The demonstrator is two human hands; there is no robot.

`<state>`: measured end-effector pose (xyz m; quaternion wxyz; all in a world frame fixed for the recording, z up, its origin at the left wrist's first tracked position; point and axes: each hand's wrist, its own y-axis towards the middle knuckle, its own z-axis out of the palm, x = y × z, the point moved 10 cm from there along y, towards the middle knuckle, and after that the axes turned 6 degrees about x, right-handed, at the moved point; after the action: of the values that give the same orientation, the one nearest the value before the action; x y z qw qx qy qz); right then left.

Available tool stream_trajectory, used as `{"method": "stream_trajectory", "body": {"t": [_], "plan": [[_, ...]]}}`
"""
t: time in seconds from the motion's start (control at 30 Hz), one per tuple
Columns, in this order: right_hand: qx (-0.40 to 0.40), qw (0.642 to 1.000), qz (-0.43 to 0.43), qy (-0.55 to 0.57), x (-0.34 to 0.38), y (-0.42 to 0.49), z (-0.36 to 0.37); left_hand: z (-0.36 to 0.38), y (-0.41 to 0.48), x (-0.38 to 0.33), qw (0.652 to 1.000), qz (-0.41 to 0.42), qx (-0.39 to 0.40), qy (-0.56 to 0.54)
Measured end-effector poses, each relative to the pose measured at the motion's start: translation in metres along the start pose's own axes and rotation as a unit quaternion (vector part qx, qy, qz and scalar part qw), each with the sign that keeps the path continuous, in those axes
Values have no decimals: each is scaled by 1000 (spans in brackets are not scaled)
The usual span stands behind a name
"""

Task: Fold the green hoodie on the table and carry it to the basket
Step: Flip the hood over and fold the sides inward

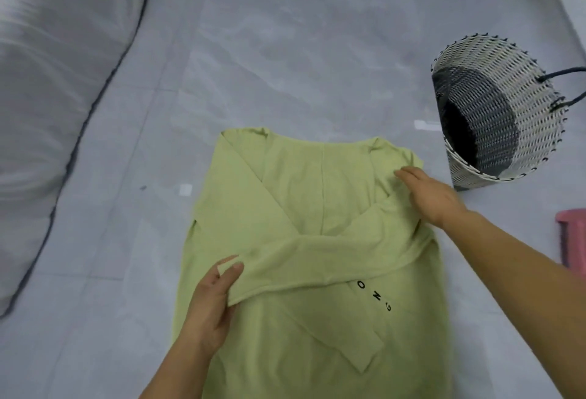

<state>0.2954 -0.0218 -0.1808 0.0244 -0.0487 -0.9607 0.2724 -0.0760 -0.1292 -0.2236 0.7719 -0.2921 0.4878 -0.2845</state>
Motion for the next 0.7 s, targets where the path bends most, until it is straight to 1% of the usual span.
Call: {"method": "stream_trajectory", "body": {"t": [0.1,0.13,0.17,0.23,0.3,0.37,0.43,0.5,0.57,0.63,0.7], "plan": [[98,995,14,-7,-14,34,18,-9,-27,8,999,43,-27,17],[118,993,15,-9,-19,43,19,-12,-33,10,997,57,-40,33],[119,993,15,-4,-24,49,15,-13,-40,16,996,71,-52,27],[72,997,-5,25,-33,55,-8,-18,-52,26,990,104,-87,-43],[11,993,-22,119,-44,57,-28,-26,-61,43,982,105,-140,-69],[-40,976,-20,213,-55,58,-41,-31,-63,58,977,100,-182,-37],[-71,966,-14,249,-55,58,-42,-45,-60,72,966,89,-241,1],[-107,964,-15,242,-44,49,-36,-52,-57,78,957,83,-277,28],[-123,971,-33,201,-28,28,-22,-51,-55,77,955,77,-283,45],[-127,980,-72,136,-17,3,-1,-44,-54,70,955,74,-278,69],[-126,984,-114,48,-11,-21,29,-37,-53,67,958,57,-265,92]]}}
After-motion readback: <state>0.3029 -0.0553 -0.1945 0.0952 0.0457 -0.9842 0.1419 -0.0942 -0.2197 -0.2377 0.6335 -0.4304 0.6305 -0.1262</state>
